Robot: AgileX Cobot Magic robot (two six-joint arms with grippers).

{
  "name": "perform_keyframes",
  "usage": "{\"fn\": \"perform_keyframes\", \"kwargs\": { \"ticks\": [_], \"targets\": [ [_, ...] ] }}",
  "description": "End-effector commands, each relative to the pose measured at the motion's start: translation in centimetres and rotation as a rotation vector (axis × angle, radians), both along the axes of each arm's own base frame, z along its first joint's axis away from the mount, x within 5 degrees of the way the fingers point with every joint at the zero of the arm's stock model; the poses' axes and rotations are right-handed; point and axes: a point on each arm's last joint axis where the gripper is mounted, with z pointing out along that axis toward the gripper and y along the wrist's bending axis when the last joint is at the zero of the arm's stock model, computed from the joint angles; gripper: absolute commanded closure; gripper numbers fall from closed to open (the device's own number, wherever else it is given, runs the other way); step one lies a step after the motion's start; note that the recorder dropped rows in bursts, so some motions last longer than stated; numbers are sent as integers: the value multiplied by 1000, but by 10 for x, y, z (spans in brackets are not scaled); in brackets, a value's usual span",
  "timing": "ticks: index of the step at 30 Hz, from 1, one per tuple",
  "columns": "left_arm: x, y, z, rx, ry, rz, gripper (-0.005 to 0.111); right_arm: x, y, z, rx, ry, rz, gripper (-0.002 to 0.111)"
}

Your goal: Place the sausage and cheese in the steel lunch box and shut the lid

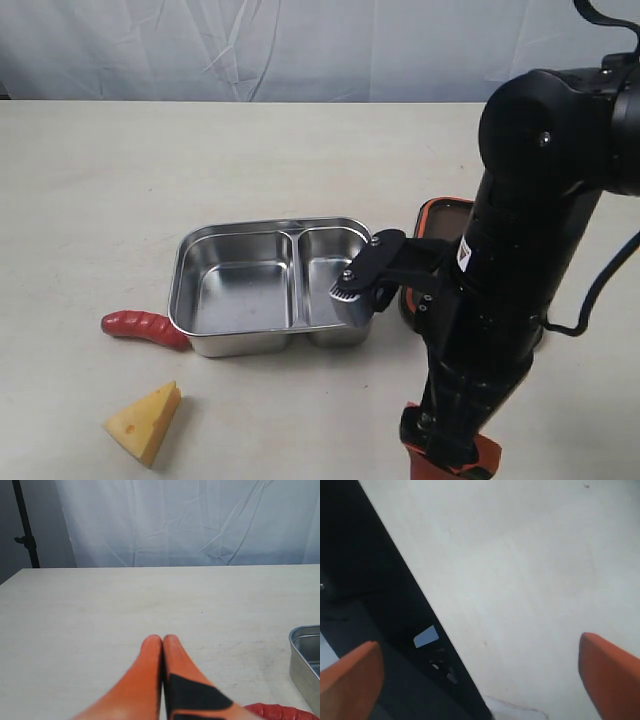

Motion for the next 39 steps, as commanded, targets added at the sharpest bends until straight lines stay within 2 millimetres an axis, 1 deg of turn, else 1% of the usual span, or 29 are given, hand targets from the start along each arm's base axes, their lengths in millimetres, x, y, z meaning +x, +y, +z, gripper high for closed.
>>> {"fn": "perform_keyframes", "kwargs": {
  "ticks": [1,2,3,4,5,6,7,8,9,11,13,14,17,18,21,22,24,25,28,30,33,35,36,37,39],
  "targets": [
    [0,0,-1,-1,-1,-3,107,0,0,4,8,1,-5,31],
    [0,0,-1,-1,-1,-3,107,0,0,4,10,3,-6,47],
    [0,0,-1,-1,-1,-3,107,1,1,5,13,-3,-5,98],
    [0,0,-1,-1,-1,-3,107,0,1,5,12,-1,-12,106],
    [0,0,-1,-1,-1,-3,107,0,1,5,17,5,-16,102],
    [0,0,-1,-1,-1,-3,107,-1,2,6,25,13,-22,104],
    [0,0,-1,-1,-1,-3,107,-2,4,6,43,33,-36,108],
    [0,0,-1,-1,-1,-3,107,-5,8,8,77,71,-63,109],
    [0,0,-1,-1,-1,-3,107,-3,15,9,145,66,-110,109],
    [0,0,-1,-1,-1,-3,107,10,31,12,315,-43,-235,109],
    [0,0,-1,-1,-1,-3,107,24,39,15,421,-170,-317,109],
    [0,0,-1,-1,-1,-3,107,34,44,19,492,-264,-373,109],
    [0,0,-1,-1,-1,-3,107,44,47,24,562,-359,-427,109],
    [0,0,-1,-1,-1,-3,107,45,47,24,567,-365,-432,109],
    [0,2,2,150,-35,6,107,46,47,29,593,-390,-445,109],
    [1,2,9,122,-115,6,107,47,46,36,627,-418,-463,109],
    [0,1,21,-58,-243,10,107,49,44,48,688,-466,-499,109],
    [0,1,26,-114,-296,14,107,49,43,53,713,-482,-517,109],
    [-4,5,42,-200,-486,37,107,48,38,69,777,-528,-542,109],
    [-8,8,50,-295,-581,47,107,45,36,75,795,-538,-536,109],
    [-11,10,56,-480,-669,25,107,41,33,79,795,-532,-519,109],
    [-10,10,54,-579,-641,10,107,40,33,79,792,-525,-513,109],
    [-10,8,59,-584,-598,0,107,40,33,79,790,-522,-511,109],
    [-9,5,65,-545,-533,-10,107,39,33,79,787,-518,-509,109],
    [-3,1,78,-408,-385,-8,107,39,33,79,787,-518,-509,109]
  ]
}}
